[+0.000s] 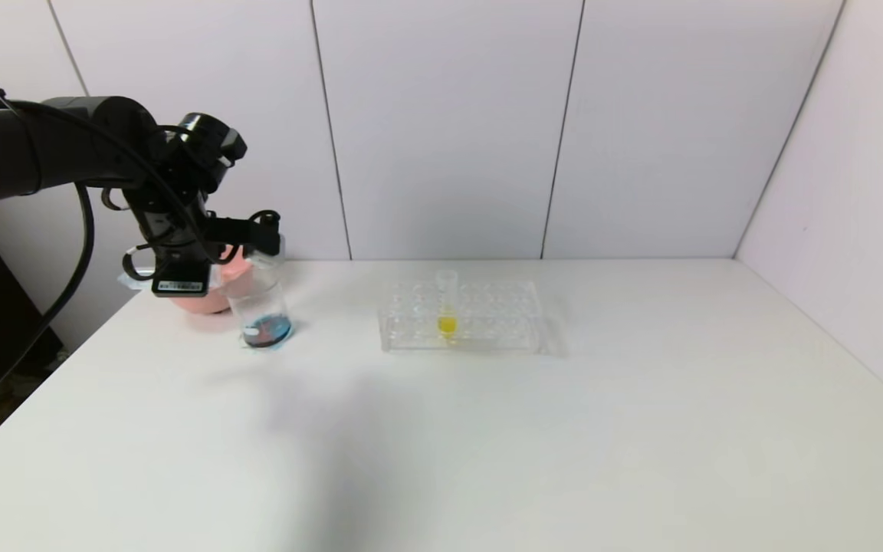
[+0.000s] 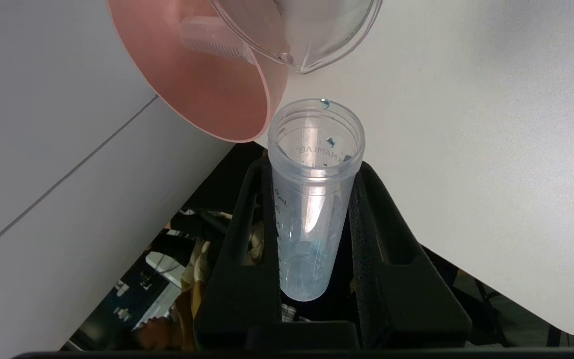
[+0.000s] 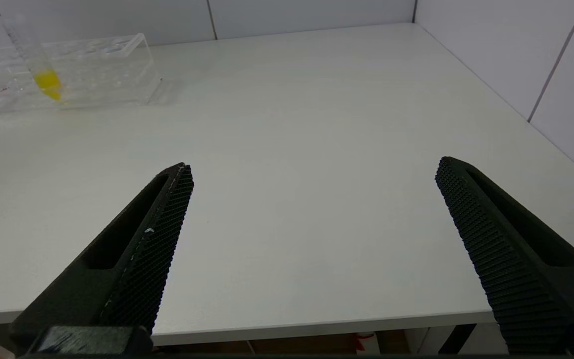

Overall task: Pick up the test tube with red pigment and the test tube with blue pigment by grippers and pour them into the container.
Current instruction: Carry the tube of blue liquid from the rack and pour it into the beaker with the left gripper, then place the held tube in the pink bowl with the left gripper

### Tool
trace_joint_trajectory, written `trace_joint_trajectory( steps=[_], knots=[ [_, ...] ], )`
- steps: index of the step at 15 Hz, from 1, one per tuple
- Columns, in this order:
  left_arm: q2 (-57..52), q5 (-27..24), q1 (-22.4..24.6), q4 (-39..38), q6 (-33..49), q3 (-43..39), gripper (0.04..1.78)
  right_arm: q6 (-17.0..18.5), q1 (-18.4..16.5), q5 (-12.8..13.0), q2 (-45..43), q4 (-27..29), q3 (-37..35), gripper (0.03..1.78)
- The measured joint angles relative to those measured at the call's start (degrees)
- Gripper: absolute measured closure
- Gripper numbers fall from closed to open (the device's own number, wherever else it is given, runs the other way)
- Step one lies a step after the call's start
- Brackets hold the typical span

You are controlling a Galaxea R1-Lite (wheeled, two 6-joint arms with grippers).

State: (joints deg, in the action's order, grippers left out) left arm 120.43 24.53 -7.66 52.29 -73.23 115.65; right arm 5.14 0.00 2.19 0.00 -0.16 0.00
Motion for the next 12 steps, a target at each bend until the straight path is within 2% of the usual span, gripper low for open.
trace_joint_trajectory(
  steps=[3,6,10,12],
  knots=[
    [0.0,-1.3,0.1,-0.5,0.7,0.0,1.39,0.0,0.0,0.0,0.0,0.0,0.0,0.04],
    [-0.9,-9.3,1.0,-3.5,3.8,-1.0,1.39,0.0,0.0,0.0,0.0,0.0,0.0,0.04],
    [-3.9,-21.6,3.6,-8.9,17.7,-4.8,1.39,0.0,0.0,0.0,0.0,0.0,0.0,0.04],
    [-5.5,-24.0,4.3,-12.5,28.3,-6.7,1.39,0.0,0.0,0.0,0.0,0.0,0.0,0.04]
  ],
)
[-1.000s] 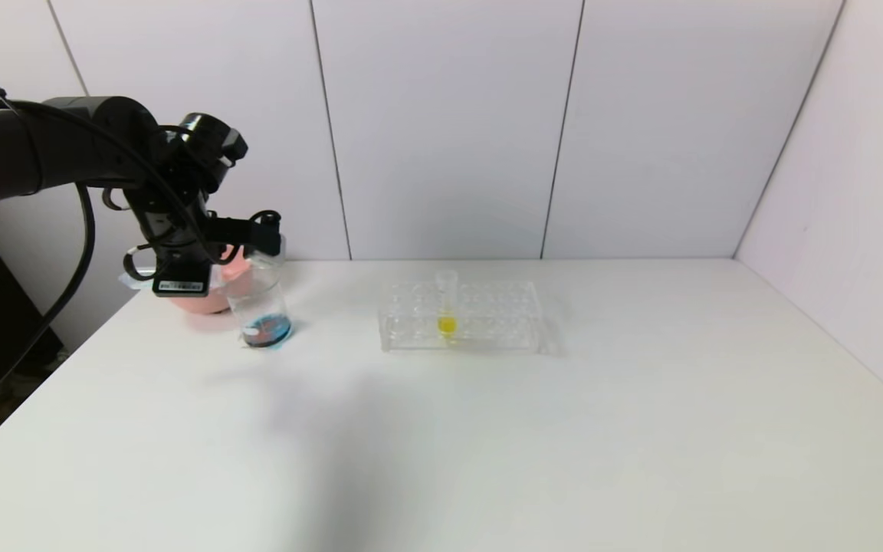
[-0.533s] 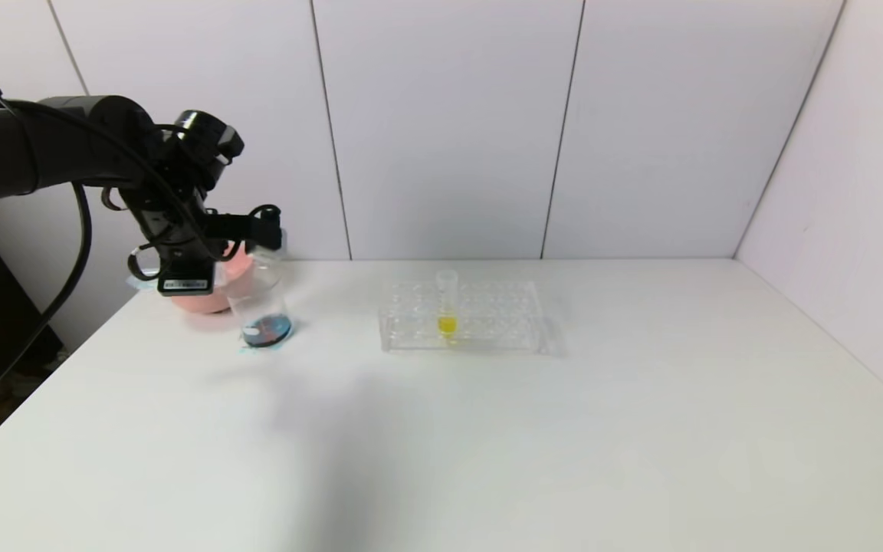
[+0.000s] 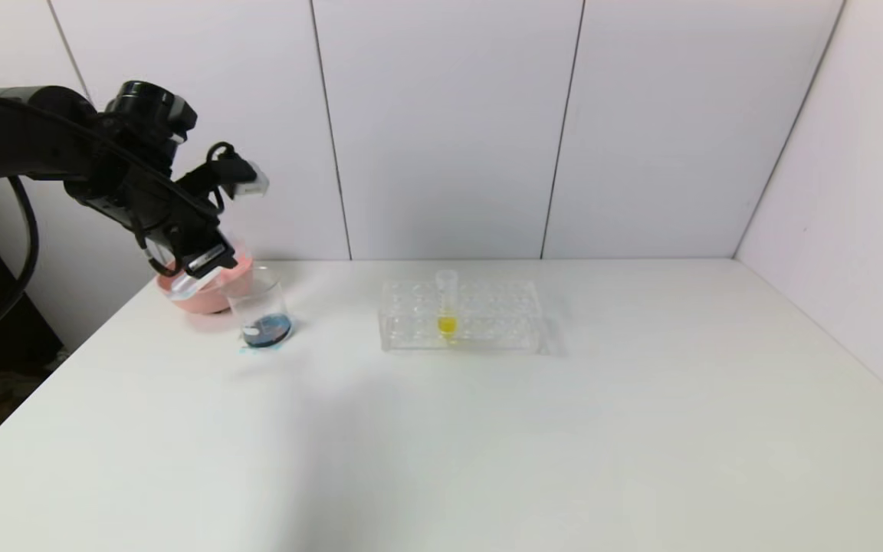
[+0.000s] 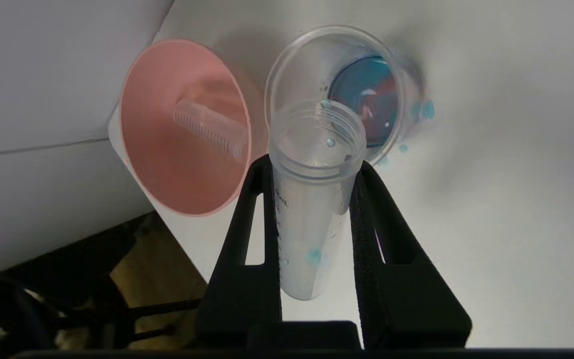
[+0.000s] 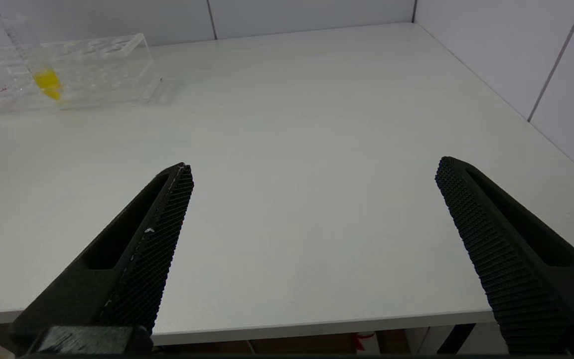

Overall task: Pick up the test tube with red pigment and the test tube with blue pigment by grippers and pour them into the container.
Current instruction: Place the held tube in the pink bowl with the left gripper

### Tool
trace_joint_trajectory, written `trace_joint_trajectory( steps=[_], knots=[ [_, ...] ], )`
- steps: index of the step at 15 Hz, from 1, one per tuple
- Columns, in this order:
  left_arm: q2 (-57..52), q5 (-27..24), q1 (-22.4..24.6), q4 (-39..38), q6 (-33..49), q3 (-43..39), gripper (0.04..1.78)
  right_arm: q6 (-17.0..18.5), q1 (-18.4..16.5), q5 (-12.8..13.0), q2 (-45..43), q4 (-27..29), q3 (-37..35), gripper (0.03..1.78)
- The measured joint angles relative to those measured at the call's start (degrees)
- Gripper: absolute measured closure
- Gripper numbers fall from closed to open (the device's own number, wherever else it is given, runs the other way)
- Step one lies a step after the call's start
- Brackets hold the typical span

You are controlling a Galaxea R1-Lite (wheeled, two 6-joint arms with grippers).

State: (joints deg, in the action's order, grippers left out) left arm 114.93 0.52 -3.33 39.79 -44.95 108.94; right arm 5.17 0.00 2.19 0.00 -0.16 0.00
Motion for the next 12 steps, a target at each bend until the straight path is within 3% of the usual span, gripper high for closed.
trace_joint_trajectory(
  steps=[3,6,12],
  knots=[
    [-4.9,-0.3,0.2,-7.6,14.7,-6.7,1.39,0.0,0.0,0.0,0.0,0.0,0.0,0.04],
    [-11.0,0.3,0.0,-19.1,25.1,-20.9,1.39,0.0,0.0,0.0,0.0,0.0,0.0,0.04],
    [-21.1,6.3,-0.4,-57.6,41.6,-53.5,1.39,0.0,0.0,0.0,0.0,0.0,0.0,0.04]
  ],
)
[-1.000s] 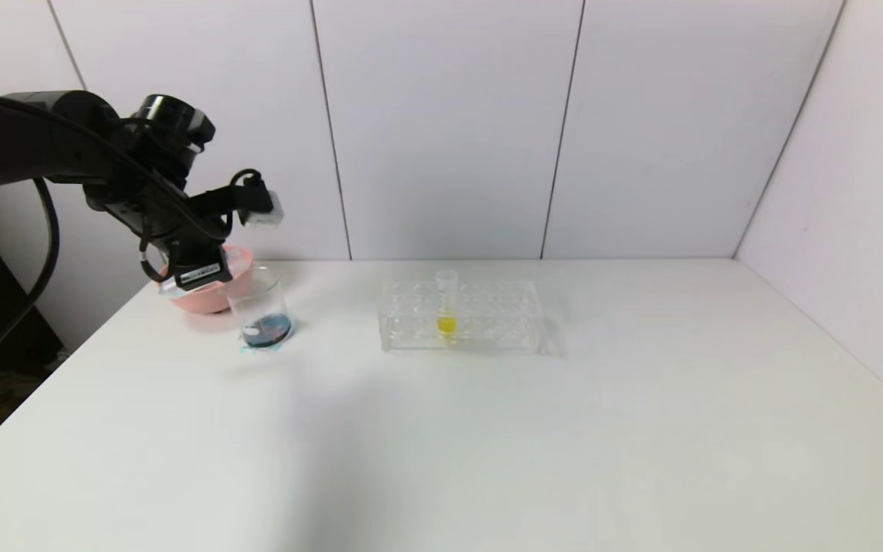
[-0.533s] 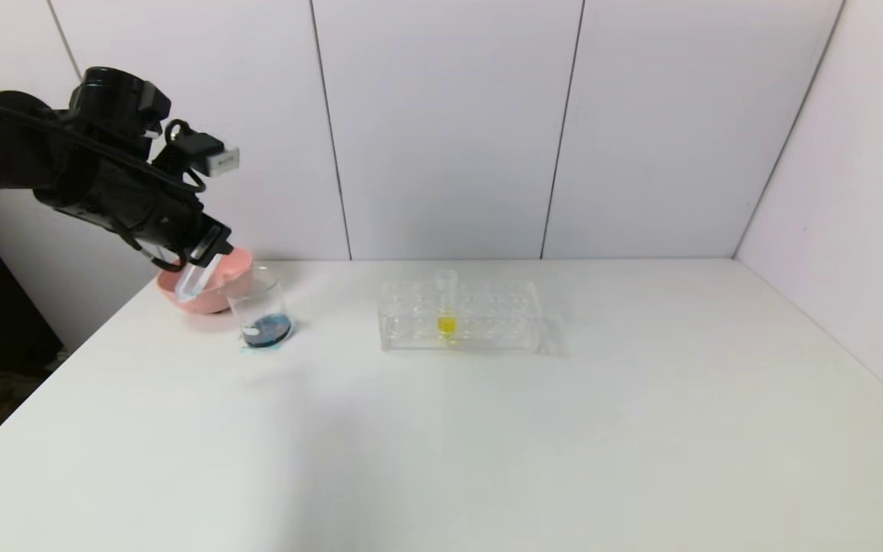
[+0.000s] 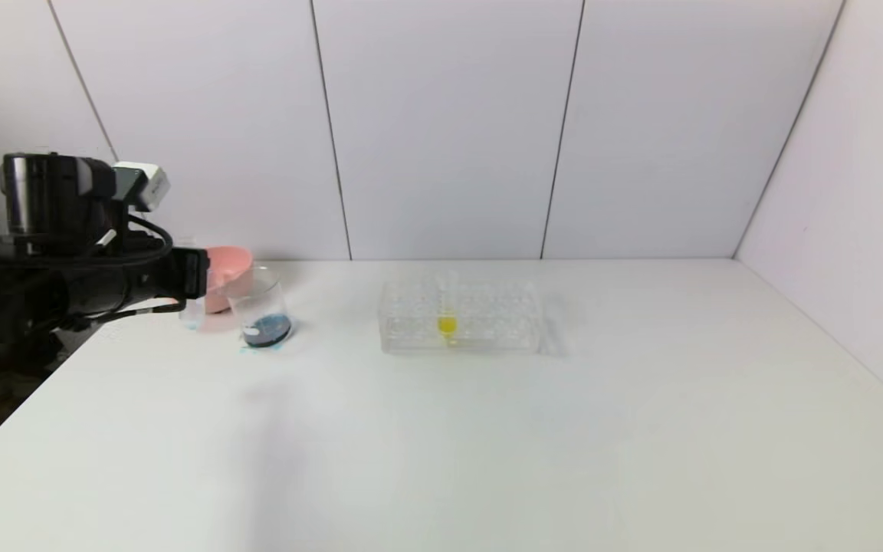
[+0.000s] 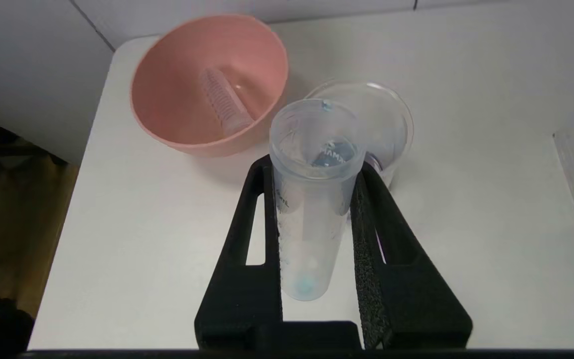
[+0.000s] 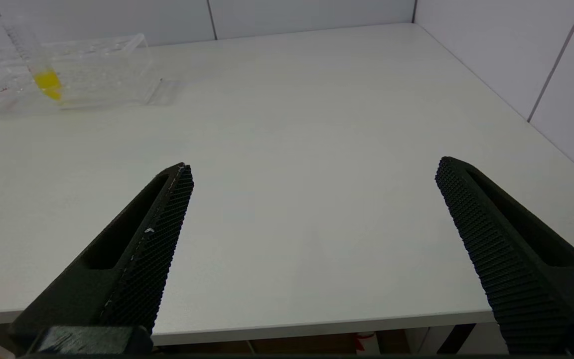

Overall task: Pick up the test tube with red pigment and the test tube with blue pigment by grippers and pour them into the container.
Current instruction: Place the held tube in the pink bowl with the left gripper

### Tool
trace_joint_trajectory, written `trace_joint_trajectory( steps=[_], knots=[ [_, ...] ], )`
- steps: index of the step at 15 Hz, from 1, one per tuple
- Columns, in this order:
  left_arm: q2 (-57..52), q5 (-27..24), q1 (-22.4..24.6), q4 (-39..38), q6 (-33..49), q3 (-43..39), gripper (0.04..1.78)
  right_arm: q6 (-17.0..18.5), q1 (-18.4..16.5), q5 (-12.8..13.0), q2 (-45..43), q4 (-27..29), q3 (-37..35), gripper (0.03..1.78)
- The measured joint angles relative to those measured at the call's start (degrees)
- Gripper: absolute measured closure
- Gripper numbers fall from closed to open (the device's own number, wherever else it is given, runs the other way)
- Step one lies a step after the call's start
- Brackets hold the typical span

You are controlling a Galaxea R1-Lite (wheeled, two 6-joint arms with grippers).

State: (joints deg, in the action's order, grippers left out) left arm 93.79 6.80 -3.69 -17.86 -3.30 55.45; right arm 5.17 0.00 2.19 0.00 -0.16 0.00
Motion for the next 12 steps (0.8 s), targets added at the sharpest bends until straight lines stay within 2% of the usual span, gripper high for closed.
trace_joint_trajectory(
  steps=[4,6,9,12],
  knots=[
    [-3.1,4.3,-0.1,-24.8,3.7,-14.9,1.39,0.0,0.0,0.0,0.0,0.0,0.0,0.04],
    [-3.5,5.6,-0.1,-34.6,5.3,-19.3,1.39,0.0,0.0,0.0,0.0,0.0,0.0,0.04],
    [-2.4,6.3,0.3,-37.9,5.6,-19.9,1.39,0.0,0.0,0.0,0.0,0.0,0.0,0.04],
    [2.2,6.4,1.6,-38.1,5.6,-15.2,1.39,0.0,0.0,0.0,0.0,0.0,0.0,0.04]
  ],
)
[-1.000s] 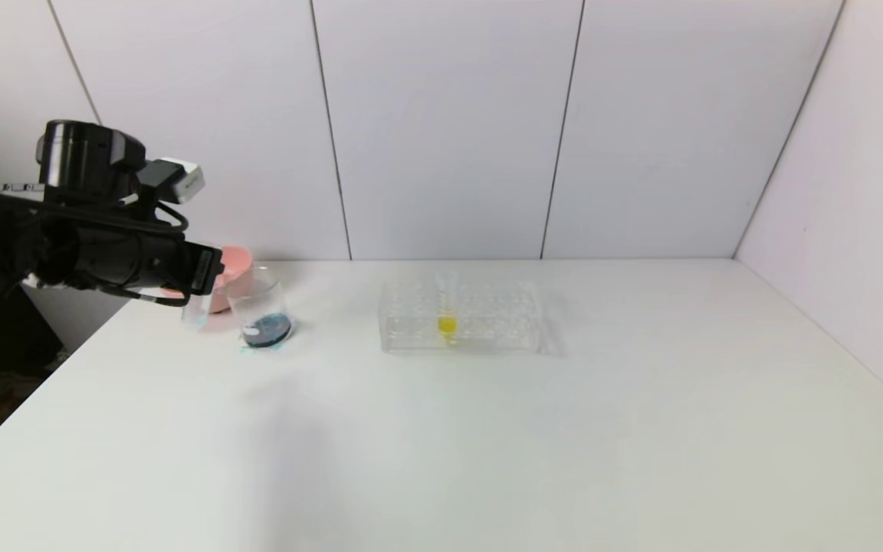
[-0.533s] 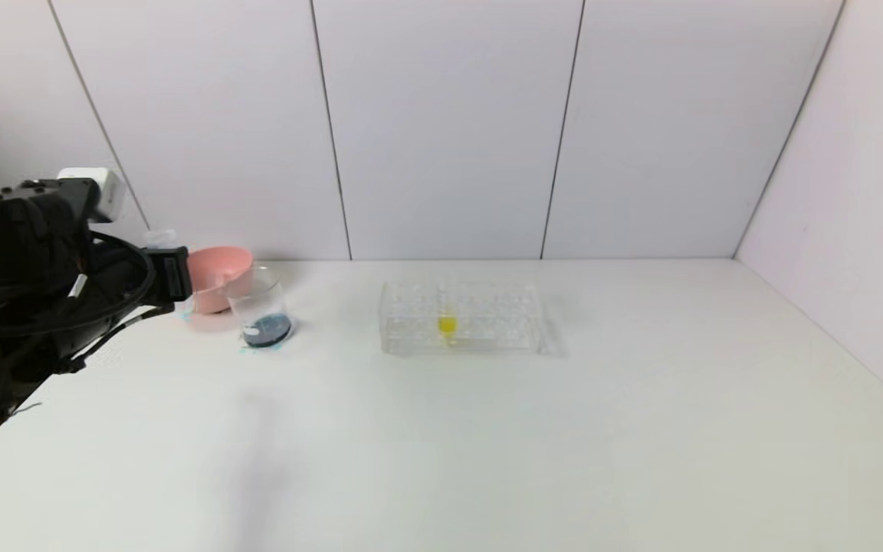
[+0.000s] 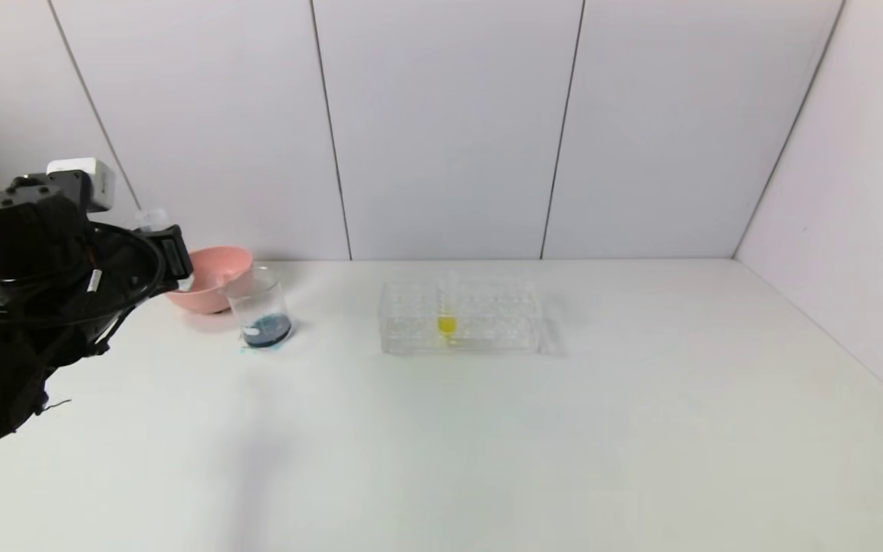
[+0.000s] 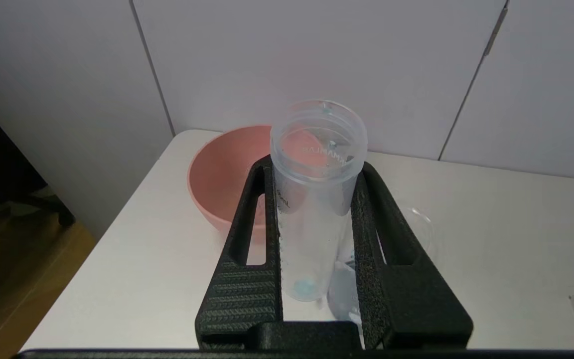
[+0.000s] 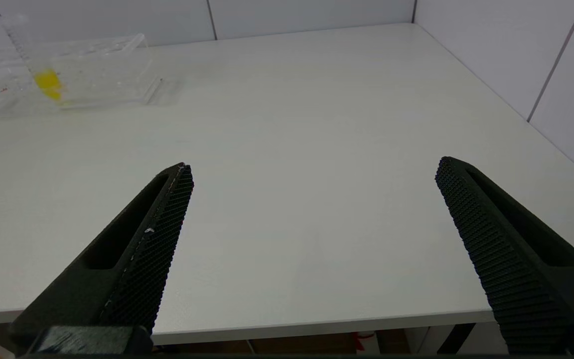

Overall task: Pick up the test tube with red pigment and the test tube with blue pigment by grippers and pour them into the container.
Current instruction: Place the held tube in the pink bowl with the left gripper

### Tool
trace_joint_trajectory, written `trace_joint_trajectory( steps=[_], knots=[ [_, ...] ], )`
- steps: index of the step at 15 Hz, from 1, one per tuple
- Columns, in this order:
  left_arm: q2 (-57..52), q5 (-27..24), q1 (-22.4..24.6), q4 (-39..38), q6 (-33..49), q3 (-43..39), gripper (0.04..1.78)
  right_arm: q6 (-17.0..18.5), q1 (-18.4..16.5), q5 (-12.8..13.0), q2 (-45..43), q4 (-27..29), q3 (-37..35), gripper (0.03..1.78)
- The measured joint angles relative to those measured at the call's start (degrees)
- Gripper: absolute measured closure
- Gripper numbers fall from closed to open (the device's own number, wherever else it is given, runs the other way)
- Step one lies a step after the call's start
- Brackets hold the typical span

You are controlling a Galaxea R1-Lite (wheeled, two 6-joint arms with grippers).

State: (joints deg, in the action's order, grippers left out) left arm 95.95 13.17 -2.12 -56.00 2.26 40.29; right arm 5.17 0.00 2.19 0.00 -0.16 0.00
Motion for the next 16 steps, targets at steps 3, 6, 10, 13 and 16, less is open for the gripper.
trace_joint_trajectory(
  steps=[3,6,10,13,16],
  knots=[
    [7.0,0.2,2.0,0.3,-0.1,9.0,1.39,0.0,0.0,0.0,0.0,0.0,0.0,0.04],
    [14.4,1.7,3.6,1.2,-0.5,17.9,1.39,0.0,0.0,0.0,0.0,0.0,0.0,0.04],
    [22.6,2.5,5.1,4.4,-0.3,27.9,1.39,0.0,0.0,0.0,0.0,0.0,0.0,0.04],
    [26.4,3.4,5.6,5.7,0.0,32.1,1.39,0.0,0.0,0.0,0.0,0.0,0.0,0.04],
    [28.7,4.0,5.6,5.9,0.1,34.4,1.39,0.0,0.0,0.0,0.0,0.0,0.0,0.04]
  ],
)
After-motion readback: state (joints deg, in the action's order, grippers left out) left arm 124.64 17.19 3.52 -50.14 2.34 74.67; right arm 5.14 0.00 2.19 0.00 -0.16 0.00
